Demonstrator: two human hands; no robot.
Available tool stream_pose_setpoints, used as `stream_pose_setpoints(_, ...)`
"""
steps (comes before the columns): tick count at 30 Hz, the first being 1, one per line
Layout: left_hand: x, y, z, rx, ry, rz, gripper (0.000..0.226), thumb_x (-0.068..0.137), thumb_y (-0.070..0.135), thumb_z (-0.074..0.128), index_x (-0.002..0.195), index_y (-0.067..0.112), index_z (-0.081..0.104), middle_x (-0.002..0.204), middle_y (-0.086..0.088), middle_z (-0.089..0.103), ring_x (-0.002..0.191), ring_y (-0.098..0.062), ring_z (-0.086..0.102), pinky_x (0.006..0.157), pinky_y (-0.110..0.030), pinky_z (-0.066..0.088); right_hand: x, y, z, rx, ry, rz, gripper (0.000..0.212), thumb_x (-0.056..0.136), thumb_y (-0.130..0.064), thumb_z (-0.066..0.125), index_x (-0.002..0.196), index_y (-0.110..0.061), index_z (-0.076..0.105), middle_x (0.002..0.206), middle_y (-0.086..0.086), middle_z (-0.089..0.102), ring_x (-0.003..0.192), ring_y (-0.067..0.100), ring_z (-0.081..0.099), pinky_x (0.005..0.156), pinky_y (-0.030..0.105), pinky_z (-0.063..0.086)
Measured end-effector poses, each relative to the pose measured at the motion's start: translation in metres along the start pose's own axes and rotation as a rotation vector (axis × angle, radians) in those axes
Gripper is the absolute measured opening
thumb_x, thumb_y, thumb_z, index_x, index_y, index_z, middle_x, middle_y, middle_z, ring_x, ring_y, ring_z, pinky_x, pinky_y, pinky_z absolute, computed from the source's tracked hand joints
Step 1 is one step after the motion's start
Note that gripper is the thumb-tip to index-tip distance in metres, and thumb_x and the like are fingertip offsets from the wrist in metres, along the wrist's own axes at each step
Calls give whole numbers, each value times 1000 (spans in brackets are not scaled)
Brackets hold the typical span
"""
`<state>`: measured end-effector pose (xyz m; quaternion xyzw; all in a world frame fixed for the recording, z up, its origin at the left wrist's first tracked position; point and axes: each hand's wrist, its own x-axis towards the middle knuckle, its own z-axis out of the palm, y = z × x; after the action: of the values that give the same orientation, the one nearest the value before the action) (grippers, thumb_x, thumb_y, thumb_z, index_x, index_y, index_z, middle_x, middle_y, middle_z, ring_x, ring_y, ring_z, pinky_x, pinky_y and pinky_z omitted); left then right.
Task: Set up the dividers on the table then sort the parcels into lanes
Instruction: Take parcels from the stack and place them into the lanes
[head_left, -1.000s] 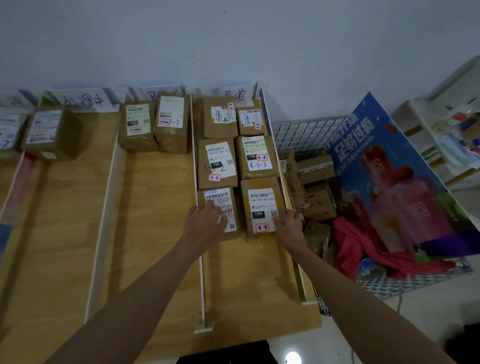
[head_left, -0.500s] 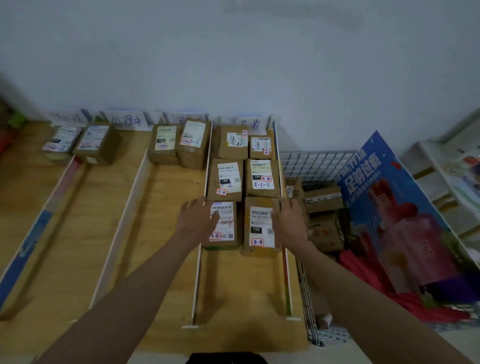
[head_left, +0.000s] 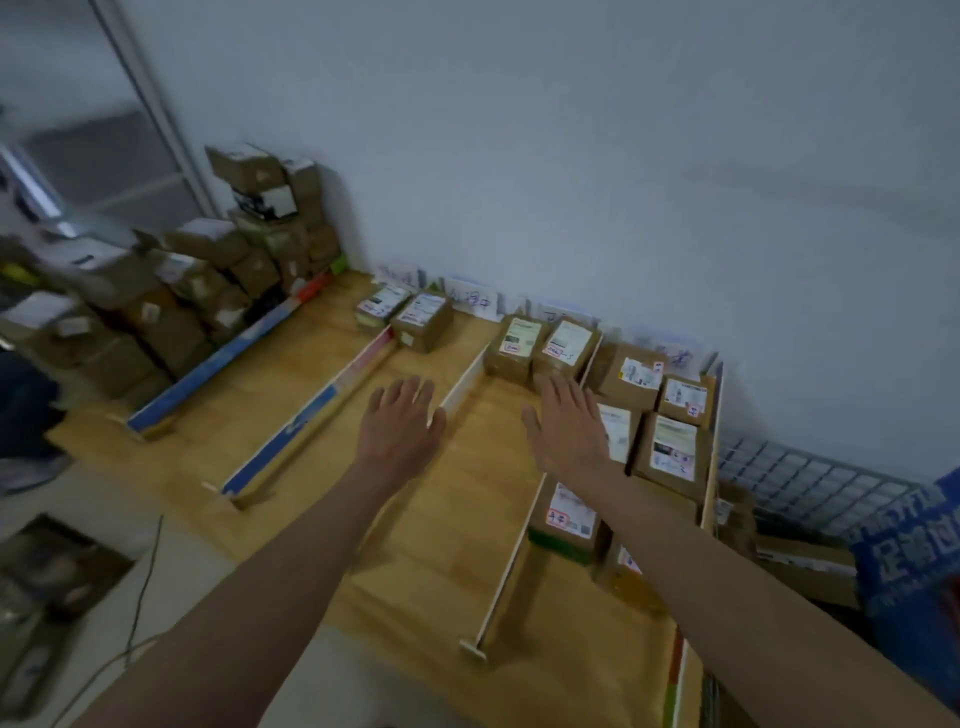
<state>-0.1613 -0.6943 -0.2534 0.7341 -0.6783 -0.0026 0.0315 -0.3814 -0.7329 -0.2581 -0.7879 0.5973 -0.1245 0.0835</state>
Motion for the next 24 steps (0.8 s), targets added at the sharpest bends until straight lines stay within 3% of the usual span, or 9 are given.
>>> stream_pose_setpoints(9,-32,-139,-29,12,46,-192,54,105,44,21,153,19,27,159,0,27,147,-20,21,121,-43,15,38,-144,24,-31,-20,-228,56,104,-42,26,153,-16,24,160,8,24,148,27,19,122,45,14)
stream_pose_setpoints(24,-74,-414,-80,2,131,-311,45,101,44,27,130,19,50,136,-2,50,127,-24,47,104,-41,39,86,-420,76,6,24,-308,49,101,-42,33,139,-14,45,139,7,50,129,26,44,109,41,33)
